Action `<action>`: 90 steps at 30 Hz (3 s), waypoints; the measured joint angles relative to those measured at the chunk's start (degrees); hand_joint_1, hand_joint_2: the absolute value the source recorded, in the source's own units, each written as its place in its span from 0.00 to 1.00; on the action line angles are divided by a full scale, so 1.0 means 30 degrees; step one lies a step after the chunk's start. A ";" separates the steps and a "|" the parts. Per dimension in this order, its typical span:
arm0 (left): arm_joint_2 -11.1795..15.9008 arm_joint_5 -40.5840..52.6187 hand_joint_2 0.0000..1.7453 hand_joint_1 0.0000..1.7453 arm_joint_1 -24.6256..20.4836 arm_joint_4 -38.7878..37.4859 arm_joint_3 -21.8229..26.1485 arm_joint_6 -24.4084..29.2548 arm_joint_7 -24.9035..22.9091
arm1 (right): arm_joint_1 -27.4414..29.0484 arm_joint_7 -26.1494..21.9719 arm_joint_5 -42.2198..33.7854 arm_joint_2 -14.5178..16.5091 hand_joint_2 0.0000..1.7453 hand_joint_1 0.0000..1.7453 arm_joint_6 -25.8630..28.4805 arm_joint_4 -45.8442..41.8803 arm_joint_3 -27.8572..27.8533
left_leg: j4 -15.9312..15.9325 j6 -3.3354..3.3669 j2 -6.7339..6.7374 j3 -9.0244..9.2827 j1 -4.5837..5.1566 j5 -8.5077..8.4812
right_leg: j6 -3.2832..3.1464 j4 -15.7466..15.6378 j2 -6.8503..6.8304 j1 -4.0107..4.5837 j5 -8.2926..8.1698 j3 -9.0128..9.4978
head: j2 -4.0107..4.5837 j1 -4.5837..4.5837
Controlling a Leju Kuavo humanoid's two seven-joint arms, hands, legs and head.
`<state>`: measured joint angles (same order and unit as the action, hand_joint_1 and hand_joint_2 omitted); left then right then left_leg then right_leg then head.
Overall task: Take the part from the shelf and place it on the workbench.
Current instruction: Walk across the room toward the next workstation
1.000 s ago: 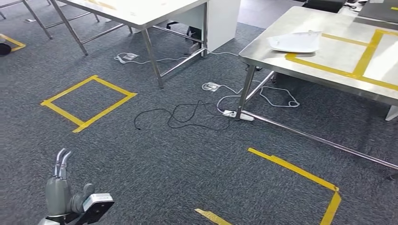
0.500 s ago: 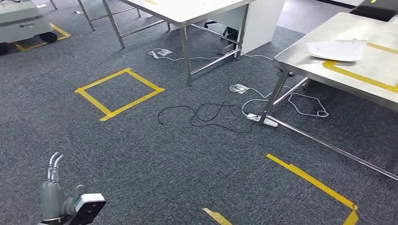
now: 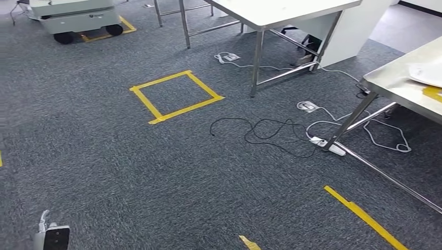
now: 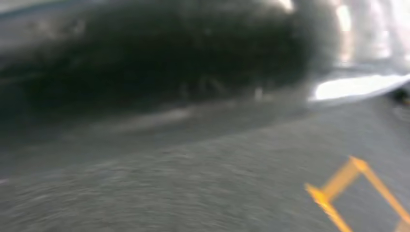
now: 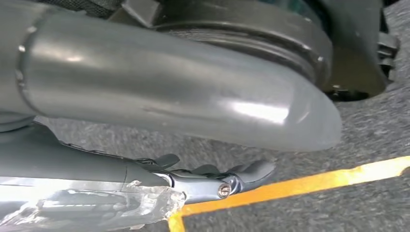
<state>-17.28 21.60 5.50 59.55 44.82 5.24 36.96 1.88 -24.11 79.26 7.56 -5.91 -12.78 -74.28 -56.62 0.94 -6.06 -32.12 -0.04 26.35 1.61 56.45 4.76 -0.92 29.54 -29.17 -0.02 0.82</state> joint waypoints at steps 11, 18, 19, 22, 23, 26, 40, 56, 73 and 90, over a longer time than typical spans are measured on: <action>0.0534 0.0727 0.00 0.00 -0.1108 -0.4940 0.2709 0.1811 0.0006 | -0.0090 -0.0137 0.0027 0.0304 0.00 0.00 -0.0044 -0.0056 -0.0548 | -0.4176 -0.0856 0.2088 -0.2024 -0.0201 0.1463 | -0.0515 -0.0450 -0.2866 0.0090 0.0016 0.0358 | 0.0000 -0.0197; 0.1237 -0.0377 0.00 0.00 -0.1927 -0.9047 0.3352 0.2892 -0.0025 | -0.0253 0.0091 0.0359 0.0619 0.00 0.00 -0.0171 -0.0102 -0.0967 | 0.0001 -0.0090 0.2913 0.0202 0.0076 0.0287 | 0.0103 -0.0417 -0.3874 0.0208 0.0477 0.0814 | 0.0000 -0.0175; 0.1326 -0.0589 0.00 0.00 -0.2000 -0.9756 0.3581 0.2921 -0.0083 | -0.0275 0.0115 0.0455 0.0647 0.00 0.00 -0.0256 -0.0107 -0.1007 | 0.0043 0.0039 0.2722 0.0206 0.0052 0.0237 | 0.0205 -0.0137 -0.3491 0.0161 0.0739 0.0744 | 0.0000 -0.0162; 0.1413 -0.0970 0.00 0.00 -0.2286 -1.1326 0.4243 0.3091 -0.0527 | -0.0229 0.0204 0.0816 0.0688 0.00 0.00 -0.0492 -0.0129 -0.1178 | 0.0088 0.0334 0.2070 0.0142 0.0013 0.0136 | 0.0304 0.3231 -0.1896 0.0105 0.2533 -0.0881 | 0.0000 -0.0105; 0.1413 -0.0987 0.00 0.00 -0.2366 -1.1719 0.4416 0.3186 -0.0757 | -0.0203 0.0242 0.0935 0.0688 0.00 0.00 -0.0554 -0.0140 -0.1240 | 0.0083 0.0374 0.1821 0.0116 0.0041 0.0128 | 0.0294 0.4598 -0.1707 0.0110 0.3037 -0.1591 | 0.0000 -0.0109; 0.1402 -0.0742 0.00 0.00 -0.2455 -1.2725 0.4839 0.3786 -0.1906 | -0.0186 0.0348 0.1355 0.0688 0.00 0.00 -0.0751 -0.0166 -0.1386 | 0.0065 0.0393 0.1006 0.0173 0.0108 0.0132 | 0.0186 0.4817 -0.1553 0.0118 0.2217 -0.2104 | 0.0000 -0.0115; 0.0916 -0.0016 0.00 0.00 -0.2756 -1.4578 0.5560 0.5198 -0.5089 | 0.0074 0.0490 0.3312 0.0738 0.00 0.00 -0.1392 -0.0293 -0.1535 | -0.5567 -0.0760 0.1872 -0.2755 -0.0181 0.2600 | -0.0546 -0.0487 -0.2296 0.0120 -0.0030 0.0287 | 0.0000 -0.0284; 0.0725 -0.0768 0.00 0.00 -0.2580 -1.4706 0.6443 0.2679 -0.4038 | 0.0139 0.0313 0.3566 0.0971 0.00 0.00 -0.1477 -0.0355 -0.1165 | -0.0020 0.0269 0.1232 0.0256 0.0002 0.0331 | 0.0283 0.5315 -0.1589 0.0117 0.2590 -0.2293 | 0.0000 -0.0018; 0.1044 0.1408 0.00 0.00 -0.2425 -1.4706 0.6139 -0.0452 -0.3370 | -0.1724 0.0009 0.1605 0.2579 0.00 0.00 0.5552 0.1352 -0.0869 | -0.3611 -0.0779 0.2249 -0.1370 -0.0134 0.1497 | -0.0718 -0.0163 -0.2987 0.0226 0.0181 0.0042 | 0.0000 -0.0209; 0.1138 0.3952 0.00 0.00 -0.2451 -1.4833 0.4711 -0.0237 -0.3271 | -0.2271 0.0299 -0.0499 0.1849 0.00 0.00 0.1612 0.0710 -0.2309 | 0.0092 -0.0030 0.0267 0.0552 -0.0076 0.0388 | 0.0129 0.1217 -0.0385 -0.0054 0.0031 -0.0953 | 0.0000 0.0088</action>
<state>-13.86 33.46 -1.85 15.05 58.95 4.53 27.15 -4.93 -23.22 77.77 13.10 -1.07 -10.64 -81.20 -56.34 0.85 -5.26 -30.46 -0.26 27.52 2.00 60.10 3.60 -1.08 29.63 -32.03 -0.02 1.09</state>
